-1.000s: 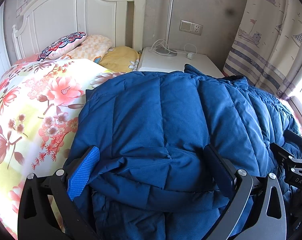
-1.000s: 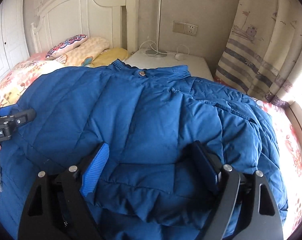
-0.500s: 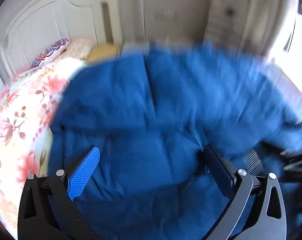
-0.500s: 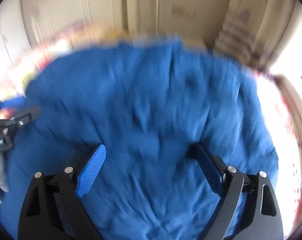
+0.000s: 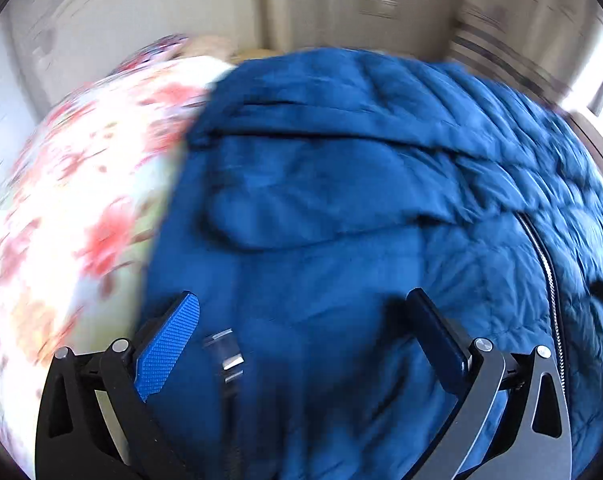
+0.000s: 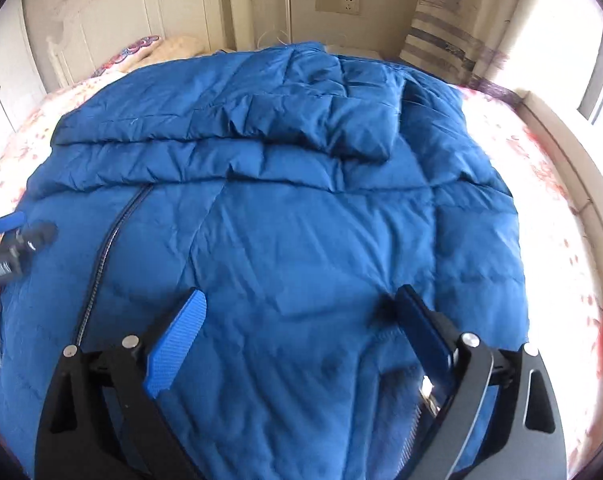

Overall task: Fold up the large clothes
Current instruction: 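Move both grippers to the jacket hem to prepare the next fold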

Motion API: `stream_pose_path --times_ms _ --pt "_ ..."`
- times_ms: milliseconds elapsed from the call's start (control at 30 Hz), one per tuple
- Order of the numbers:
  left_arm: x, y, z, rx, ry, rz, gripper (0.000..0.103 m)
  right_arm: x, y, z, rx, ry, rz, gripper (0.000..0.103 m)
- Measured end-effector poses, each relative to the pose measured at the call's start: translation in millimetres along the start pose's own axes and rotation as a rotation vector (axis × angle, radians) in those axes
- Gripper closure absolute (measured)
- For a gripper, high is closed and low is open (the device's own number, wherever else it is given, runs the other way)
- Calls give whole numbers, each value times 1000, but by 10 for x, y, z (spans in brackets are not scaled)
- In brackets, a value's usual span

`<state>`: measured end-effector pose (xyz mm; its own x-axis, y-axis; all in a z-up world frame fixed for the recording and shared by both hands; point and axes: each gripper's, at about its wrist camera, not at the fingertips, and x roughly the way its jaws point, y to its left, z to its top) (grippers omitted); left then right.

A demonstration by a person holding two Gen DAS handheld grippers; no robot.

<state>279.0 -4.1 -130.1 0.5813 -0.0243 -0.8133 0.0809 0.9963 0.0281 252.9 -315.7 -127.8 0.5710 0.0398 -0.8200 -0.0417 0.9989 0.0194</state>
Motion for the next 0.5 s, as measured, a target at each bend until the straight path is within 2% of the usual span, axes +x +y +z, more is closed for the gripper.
stream_pose_path --times_ms 100,167,200,267,300,333,367,400,433,500 --pt "-278 159 -130 -38 -58 -40 4 -203 -67 -164 2 -37 11 9" --pt "-408 197 -252 -28 -83 -50 4 -227 -143 -314 4 -22 0 7" --pt "-405 198 -324 -3 -72 -33 4 -159 -215 -365 0 9 -9 7" --pt "-252 207 -420 42 -15 11 4 -186 -299 -451 28 -7 20 6" --pt "-128 255 -472 32 23 -7 4 -211 -308 -471 36 -1 11 6" --pt "-136 374 -472 -7 20 -43 4 -248 -295 -490 37 4 -7 7" --pt "-170 445 -467 -42 12 -41 4 -301 -279 -509 38 -4 -19 7" --pt "-223 518 -466 -82 -3 -8 4 -347 -278 -531 41 -16 -20 7" --pt "-308 562 -484 -105 -37 -8 4 -438 -236 -556 39 -41 1 7" --pt "-493 556 -560 -117 -94 -68 4 -573 -147 -610 12 -79 43 7"
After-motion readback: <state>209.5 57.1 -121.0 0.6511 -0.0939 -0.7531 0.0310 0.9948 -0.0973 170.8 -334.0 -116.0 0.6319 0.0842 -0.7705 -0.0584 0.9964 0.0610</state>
